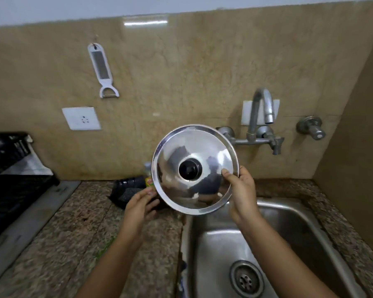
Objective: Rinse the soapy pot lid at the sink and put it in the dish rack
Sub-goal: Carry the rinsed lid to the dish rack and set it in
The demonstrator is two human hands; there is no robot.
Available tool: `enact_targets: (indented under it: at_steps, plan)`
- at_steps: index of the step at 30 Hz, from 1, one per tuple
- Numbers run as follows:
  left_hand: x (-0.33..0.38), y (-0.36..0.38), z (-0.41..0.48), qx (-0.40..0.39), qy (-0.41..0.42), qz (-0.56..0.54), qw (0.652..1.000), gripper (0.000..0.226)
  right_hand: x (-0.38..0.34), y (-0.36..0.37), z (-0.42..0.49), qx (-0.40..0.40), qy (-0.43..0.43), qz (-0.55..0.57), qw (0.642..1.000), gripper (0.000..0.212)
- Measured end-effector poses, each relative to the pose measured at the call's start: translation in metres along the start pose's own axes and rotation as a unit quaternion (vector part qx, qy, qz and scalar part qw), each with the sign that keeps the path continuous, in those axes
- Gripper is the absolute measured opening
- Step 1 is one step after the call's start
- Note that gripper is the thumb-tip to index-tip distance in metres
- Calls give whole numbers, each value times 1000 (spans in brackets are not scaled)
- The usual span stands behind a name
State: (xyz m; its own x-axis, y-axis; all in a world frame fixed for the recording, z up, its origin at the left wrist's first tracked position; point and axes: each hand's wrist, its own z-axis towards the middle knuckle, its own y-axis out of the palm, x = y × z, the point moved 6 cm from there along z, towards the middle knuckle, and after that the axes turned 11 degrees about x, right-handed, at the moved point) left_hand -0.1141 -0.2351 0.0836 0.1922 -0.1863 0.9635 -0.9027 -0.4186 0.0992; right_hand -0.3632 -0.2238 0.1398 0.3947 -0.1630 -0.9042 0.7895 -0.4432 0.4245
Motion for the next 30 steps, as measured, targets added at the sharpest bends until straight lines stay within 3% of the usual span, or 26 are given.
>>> enact_targets:
  at_steps: [6,13,20,23,30]
  plan:
    - [83,-133,69,23,71,1,997,28,51,150,-43,9,92,113,989,15]
    - [202,-301,121,113,166,48,978,22,102,346,-84,-24,99,85,991,16]
    - [281,-438,186,213,226,79,947,15,145,530,-92,-84,17,31,996,14]
    - [293,-471,221,222,216,106,945,15,163,595,-90,-110,-14,12,994,10]
    - [280,-503,268,233,194,139,943,16,201,706,-84,-163,-88,-29,982,26]
